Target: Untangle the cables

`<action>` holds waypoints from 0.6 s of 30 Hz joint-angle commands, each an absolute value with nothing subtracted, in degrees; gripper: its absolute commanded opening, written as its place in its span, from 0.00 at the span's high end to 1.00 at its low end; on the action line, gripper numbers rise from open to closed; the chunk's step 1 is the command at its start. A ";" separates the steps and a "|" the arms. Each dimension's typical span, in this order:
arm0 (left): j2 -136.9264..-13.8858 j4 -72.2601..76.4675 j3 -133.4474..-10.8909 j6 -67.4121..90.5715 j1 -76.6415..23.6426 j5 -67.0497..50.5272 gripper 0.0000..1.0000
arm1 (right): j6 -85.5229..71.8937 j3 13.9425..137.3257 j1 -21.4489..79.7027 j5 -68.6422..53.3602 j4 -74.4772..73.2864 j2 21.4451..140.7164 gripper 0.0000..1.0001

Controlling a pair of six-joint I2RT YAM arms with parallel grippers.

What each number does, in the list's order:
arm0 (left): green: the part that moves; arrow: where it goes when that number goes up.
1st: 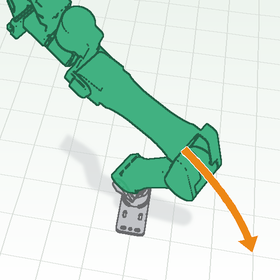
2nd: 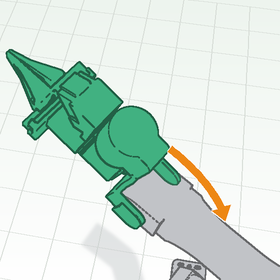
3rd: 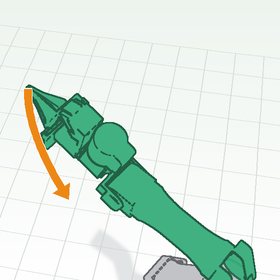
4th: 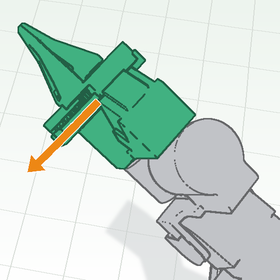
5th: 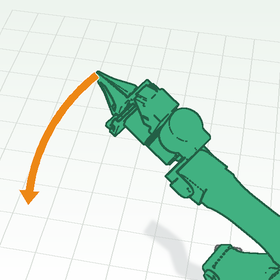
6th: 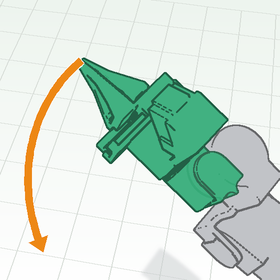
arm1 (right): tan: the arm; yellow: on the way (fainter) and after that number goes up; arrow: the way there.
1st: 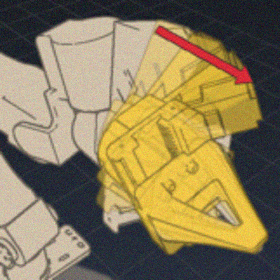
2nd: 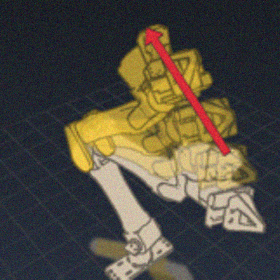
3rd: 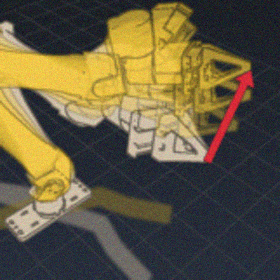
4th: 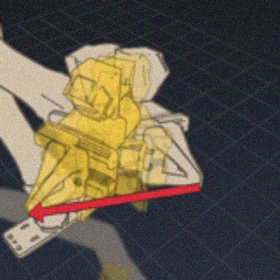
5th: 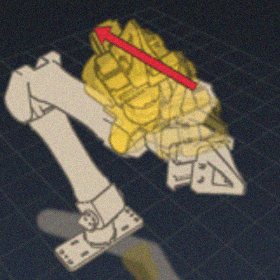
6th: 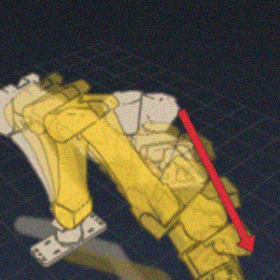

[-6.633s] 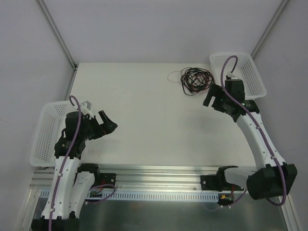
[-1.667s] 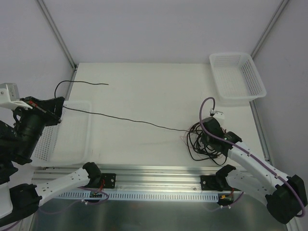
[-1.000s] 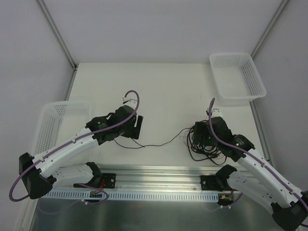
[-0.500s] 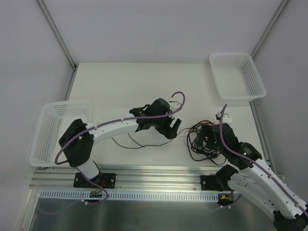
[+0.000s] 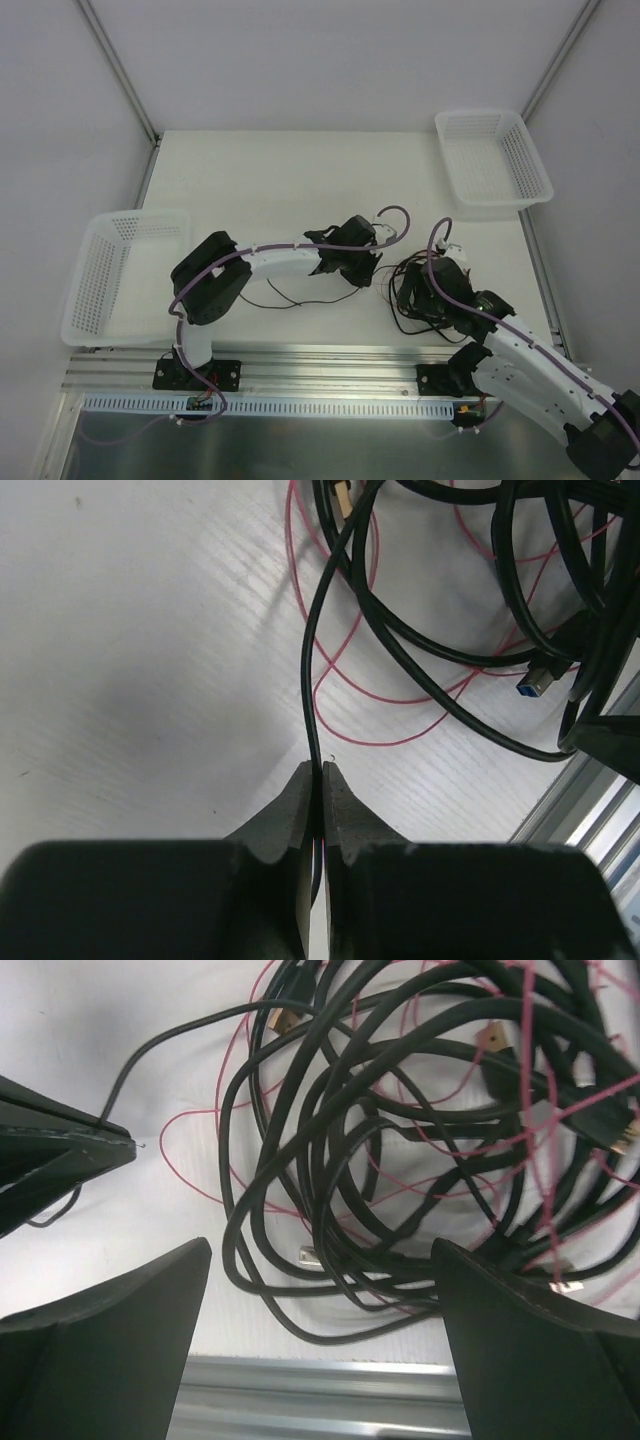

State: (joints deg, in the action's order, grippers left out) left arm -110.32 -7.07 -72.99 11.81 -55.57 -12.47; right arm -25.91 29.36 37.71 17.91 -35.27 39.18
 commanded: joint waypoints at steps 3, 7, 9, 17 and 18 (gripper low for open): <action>-102.23 -3.87 -68.22 14.32 -55.99 -7.92 1.00 | -29.96 26.81 38.06 14.68 -22.17 45.78 0.02; -96.08 -4.04 -64.70 17.04 -55.90 -4.84 1.00 | -31.63 26.54 38.06 17.04 -20.66 53.16 0.14; -91.77 -4.57 -63.29 19.06 -55.64 -3.17 1.00 | -32.08 26.54 38.06 17.49 -20.65 56.42 0.25; -68.93 -15.27 -56.08 26.27 -46.25 -1.66 1.00 | -34.45 26.10 37.71 21.61 -24.78 54.41 0.91; -66.47 -16.42 -55.81 26.37 -42.92 -2.28 1.00 | -34.37 26.36 37.62 23.10 -26.53 52.84 0.96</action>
